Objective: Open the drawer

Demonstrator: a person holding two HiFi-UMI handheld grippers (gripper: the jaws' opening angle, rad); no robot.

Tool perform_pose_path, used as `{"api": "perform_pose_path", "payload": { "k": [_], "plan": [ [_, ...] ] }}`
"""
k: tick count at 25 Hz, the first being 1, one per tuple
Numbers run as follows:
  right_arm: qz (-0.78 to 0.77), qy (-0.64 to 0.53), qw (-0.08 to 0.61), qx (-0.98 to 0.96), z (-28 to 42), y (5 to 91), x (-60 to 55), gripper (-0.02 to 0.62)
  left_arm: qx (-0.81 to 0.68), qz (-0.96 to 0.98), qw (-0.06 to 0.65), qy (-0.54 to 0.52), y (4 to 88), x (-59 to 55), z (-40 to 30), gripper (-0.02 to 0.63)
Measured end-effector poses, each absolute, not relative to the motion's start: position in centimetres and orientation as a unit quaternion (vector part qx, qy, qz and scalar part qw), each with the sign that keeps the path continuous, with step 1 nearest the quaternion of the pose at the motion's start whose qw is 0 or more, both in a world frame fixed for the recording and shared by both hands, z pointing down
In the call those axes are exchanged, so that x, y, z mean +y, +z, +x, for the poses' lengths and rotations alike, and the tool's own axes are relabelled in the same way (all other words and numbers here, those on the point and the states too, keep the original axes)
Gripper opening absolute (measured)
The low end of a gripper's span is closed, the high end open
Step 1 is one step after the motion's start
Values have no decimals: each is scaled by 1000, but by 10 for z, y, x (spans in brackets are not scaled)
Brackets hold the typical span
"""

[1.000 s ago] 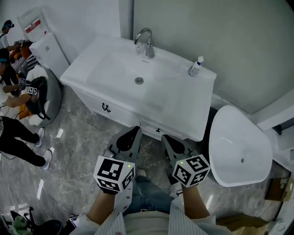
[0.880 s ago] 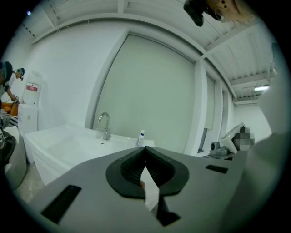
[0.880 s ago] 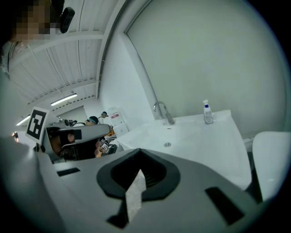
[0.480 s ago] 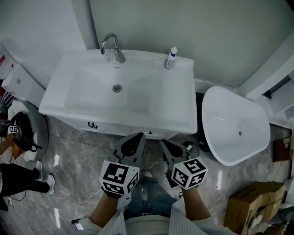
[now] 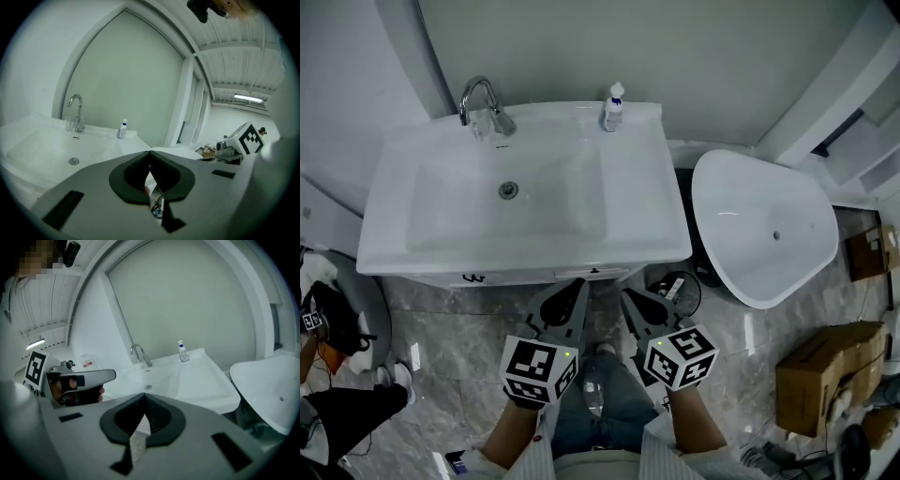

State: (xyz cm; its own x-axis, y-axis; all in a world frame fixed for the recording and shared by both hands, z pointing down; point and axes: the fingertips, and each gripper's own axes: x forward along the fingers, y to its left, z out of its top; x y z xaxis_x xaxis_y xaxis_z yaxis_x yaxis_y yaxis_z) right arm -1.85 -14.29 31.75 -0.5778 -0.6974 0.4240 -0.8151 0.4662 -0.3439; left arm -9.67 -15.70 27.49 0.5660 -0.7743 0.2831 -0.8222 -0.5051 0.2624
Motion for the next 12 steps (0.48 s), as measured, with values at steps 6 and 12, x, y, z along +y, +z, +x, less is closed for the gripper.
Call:
{"api": "perform_pose_path", "payload": {
  "k": [6,12],
  "plan": [
    [464,273,114,-835,-17,334,-139,8,-444,871,200,70,296,-156,-94,17],
    [471,283,124,-826,-18,361,-138,8,-436,871,213,82,327,-154,-91,17]
  ]
}}
